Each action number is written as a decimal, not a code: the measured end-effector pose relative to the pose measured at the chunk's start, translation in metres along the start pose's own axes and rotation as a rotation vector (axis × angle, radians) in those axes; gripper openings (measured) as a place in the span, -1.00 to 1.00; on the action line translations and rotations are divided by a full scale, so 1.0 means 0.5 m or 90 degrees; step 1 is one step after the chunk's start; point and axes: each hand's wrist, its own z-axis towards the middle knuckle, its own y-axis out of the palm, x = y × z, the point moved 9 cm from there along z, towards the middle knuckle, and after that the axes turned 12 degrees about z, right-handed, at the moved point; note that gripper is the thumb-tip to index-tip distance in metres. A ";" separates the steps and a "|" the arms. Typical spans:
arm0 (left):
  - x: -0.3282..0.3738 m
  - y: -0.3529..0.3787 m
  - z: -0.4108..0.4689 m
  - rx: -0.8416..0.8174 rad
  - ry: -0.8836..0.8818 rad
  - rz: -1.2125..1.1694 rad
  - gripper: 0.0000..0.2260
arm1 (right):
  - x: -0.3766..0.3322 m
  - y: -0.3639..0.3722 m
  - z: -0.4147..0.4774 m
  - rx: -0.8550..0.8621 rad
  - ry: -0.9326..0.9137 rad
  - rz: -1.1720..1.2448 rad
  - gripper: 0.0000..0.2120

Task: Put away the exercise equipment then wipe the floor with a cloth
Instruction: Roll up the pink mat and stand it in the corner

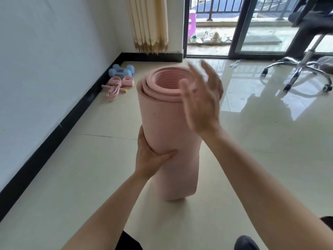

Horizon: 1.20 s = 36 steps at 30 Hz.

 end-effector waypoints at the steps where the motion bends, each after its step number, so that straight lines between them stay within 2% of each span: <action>1: 0.000 -0.003 -0.001 -0.013 0.007 0.009 0.20 | 0.049 -0.017 -0.006 0.039 0.153 0.042 -0.48; 3: 0.032 -0.025 -0.001 -0.024 0.052 -0.021 0.11 | 0.133 -0.018 -0.037 0.050 0.445 0.212 -0.29; 4: 0.065 -0.044 0.007 -0.018 0.088 -0.049 0.00 | 0.159 -0.002 -0.049 0.027 0.531 0.306 -0.27; 5: 0.113 -0.067 0.018 -0.011 0.131 -0.083 -0.14 | 0.164 0.010 -0.050 -0.002 0.551 0.356 -0.32; 7: 0.211 -0.119 0.064 -0.003 0.193 -0.131 -0.34 | 0.155 0.019 -0.040 -0.010 0.520 0.361 -0.38; 8: 0.248 -0.143 0.095 -0.006 0.185 -0.155 -0.30 | 0.148 0.019 -0.040 0.005 0.516 0.352 -0.35; 10: 0.299 -0.181 0.149 -0.031 0.121 -0.148 -0.10 | 0.142 0.013 -0.050 0.050 0.516 0.331 -0.37; 12: 0.320 -0.197 0.183 -0.102 0.050 -0.040 -0.06 | 0.139 0.004 -0.061 0.085 0.520 0.314 -0.51; 14: 0.313 -0.192 0.196 -0.177 0.021 0.135 -0.19 | 0.138 -0.012 -0.048 0.124 0.472 0.325 -0.62; 16: 0.307 -0.200 0.196 -0.167 0.027 0.279 -0.26 | 0.130 -0.045 -0.026 0.213 0.423 0.362 -0.67; 18: 0.307 -0.200 0.192 -0.160 0.041 0.294 -0.32 | 0.142 -0.067 -0.013 0.292 0.435 0.395 -0.68; 19: 0.312 -0.194 0.182 -0.181 0.054 0.276 -0.34 | 0.152 -0.065 -0.010 0.289 0.461 0.390 -0.69; 23: 0.332 -0.181 0.163 -0.239 0.093 0.281 -0.36 | 0.172 -0.017 -0.004 0.100 0.548 0.331 -0.66; 29: 0.351 -0.192 0.153 -0.294 0.100 0.263 -0.43 | 0.157 -0.034 0.039 0.170 0.492 0.460 -0.64; 32: 0.353 -0.167 0.142 -0.281 0.082 0.226 -0.46 | 0.178 -0.012 0.029 0.081 0.527 0.363 -0.48; 34: 0.350 -0.155 0.144 -0.241 0.073 0.205 -0.50 | 0.182 -0.007 0.031 0.013 0.538 0.308 -0.39; 36: 0.342 -0.150 0.152 -0.181 0.064 0.187 -0.52 | 0.181 -0.024 0.035 -0.040 0.537 0.184 -0.28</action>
